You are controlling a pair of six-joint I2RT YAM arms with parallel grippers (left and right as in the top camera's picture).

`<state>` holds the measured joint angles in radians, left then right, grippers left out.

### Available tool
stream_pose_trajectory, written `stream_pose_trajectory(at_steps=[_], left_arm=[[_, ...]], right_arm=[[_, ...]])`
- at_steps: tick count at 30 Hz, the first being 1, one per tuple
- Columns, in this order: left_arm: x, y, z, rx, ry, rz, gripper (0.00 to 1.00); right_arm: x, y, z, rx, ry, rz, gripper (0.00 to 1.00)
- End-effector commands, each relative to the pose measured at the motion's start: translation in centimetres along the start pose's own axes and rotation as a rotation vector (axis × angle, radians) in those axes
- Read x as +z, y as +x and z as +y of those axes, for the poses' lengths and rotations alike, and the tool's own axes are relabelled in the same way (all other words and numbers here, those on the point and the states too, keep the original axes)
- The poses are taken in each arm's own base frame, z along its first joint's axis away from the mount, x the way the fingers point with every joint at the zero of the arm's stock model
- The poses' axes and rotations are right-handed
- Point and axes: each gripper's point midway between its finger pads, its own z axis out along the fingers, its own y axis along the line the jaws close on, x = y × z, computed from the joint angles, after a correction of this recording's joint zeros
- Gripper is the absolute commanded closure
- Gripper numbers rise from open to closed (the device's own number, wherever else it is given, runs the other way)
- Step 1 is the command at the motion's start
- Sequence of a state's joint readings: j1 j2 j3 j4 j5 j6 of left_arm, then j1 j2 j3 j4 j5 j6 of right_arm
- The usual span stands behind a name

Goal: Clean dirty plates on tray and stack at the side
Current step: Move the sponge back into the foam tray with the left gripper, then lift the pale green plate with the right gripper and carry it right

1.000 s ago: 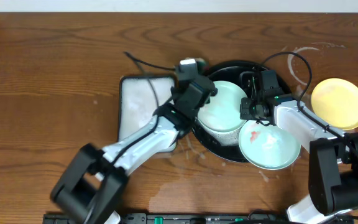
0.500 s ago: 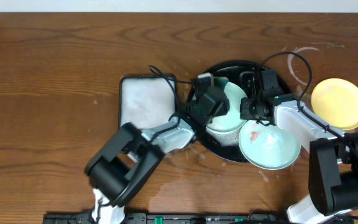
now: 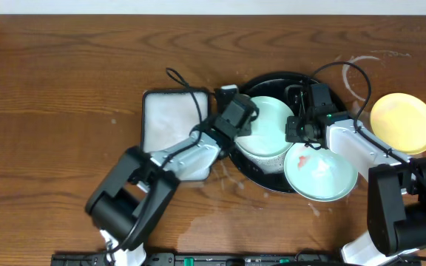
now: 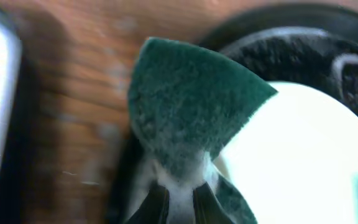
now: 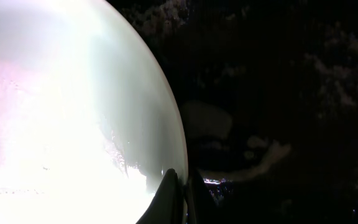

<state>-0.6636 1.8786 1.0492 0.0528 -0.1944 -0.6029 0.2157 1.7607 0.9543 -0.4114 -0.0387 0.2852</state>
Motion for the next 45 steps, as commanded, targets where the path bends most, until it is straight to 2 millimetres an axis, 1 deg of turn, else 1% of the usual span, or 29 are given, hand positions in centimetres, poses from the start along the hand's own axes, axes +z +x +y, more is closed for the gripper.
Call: stream_pose_trajectory(at_steps=[1, 5, 7, 8, 9, 11, 12, 14, 16, 18, 21, 23, 25, 29, 32, 34, 40, 45], left_arm=[[-3.6, -5.5, 3.6, 0.116, -0.166, -0.185, 0.93], [-8.3, -9.2, 2.3, 0.072, -0.102, -0.295, 0.92], [-10.9, -10.7, 2.3, 0.050, -0.082, -0.336, 0.92], [-12.1, -11.2, 2.8, 0.032, -0.082, -0.347, 0.92], [-13.2, -11.7, 3.5, 0.008, -0.088, -0.353, 0.93], [-14.9, -12.0, 5.6, -0.044, -0.122, -0.344, 0.93], [-15.4, -11.9, 6.9, -0.065, -0.146, -0.326, 0.92], [-16.0, -10.8, 9.6, -0.089, -0.200, -0.260, 0.93], [-16.1, -9.2, 12.1, -0.110, -0.254, -0.167, 0.93], [-15.8, -7.4, 14.1, -0.129, -0.287, -0.066, 0.93], [-15.3, -5.0, 16.2, -0.170, -0.309, 0.069, 0.92], [-15.0, -3.9, 17.0, -0.196, -0.313, 0.133, 0.92], [-14.7, -3.3, 17.6, -0.217, -0.318, 0.171, 0.92], [-13.9, -2.4, 17.7, -0.220, -0.296, 0.225, 0.93], [-13.3, -1.8, 17.8, -0.213, -0.305, 0.255, 0.92], [-12.9, -1.3, 18.0, -0.212, -0.314, 0.277, 0.92], [-12.0, 0.4, 17.6, -0.208, -0.290, 0.363, 0.92], [-12.0, 0.5, 17.7, -0.208, -0.292, 0.365, 0.93]], right_arm=[[0.5, 1.8, -0.2, -0.007, 0.009, 0.056, 0.99], [0.3, 1.7, 0.0, -0.008, 0.002, 0.050, 0.99], [-0.3, 1.2, 0.6, -0.020, -0.027, 0.033, 0.99], [-0.8, 0.8, 0.7, -0.021, -0.035, 0.017, 0.99], [-1.4, 0.3, 0.9, -0.025, -0.040, -0.004, 0.99], [-3.0, -0.8, 1.5, -0.052, -0.055, -0.058, 0.99], [-3.9, -1.4, 1.8, -0.067, -0.063, -0.089, 0.99], [-6.0, -2.8, 2.2, -0.082, -0.062, -0.160, 0.99], [-8.5, -4.0, 2.4, -0.113, -0.047, -0.240, 0.99], [-11.0, -5.2, 2.4, -0.149, -0.006, -0.328, 0.99], [-14.9, -6.7, 1.6, -0.191, 0.110, -0.462, 0.99], [-17.4, -7.4, 0.9, -0.217, 0.203, -0.543, 0.99], [-19.6, -7.6, 0.6, -0.272, 0.279, -0.602, 0.99], [-23.2, -7.9, 0.6, -0.389, 0.438, -0.691, 0.99], [-25.3, -8.3, 0.6, -0.467, 0.575, -0.735, 0.99], [-26.3, -8.5, 1.0, -0.538, 0.652, -0.749, 0.99], [-28.5, -9.3, 3.9, -0.809, 0.773, -0.785, 0.99], [-30.1, -9.6, 6.7, -1.027, 0.849, -0.818, 0.99]])
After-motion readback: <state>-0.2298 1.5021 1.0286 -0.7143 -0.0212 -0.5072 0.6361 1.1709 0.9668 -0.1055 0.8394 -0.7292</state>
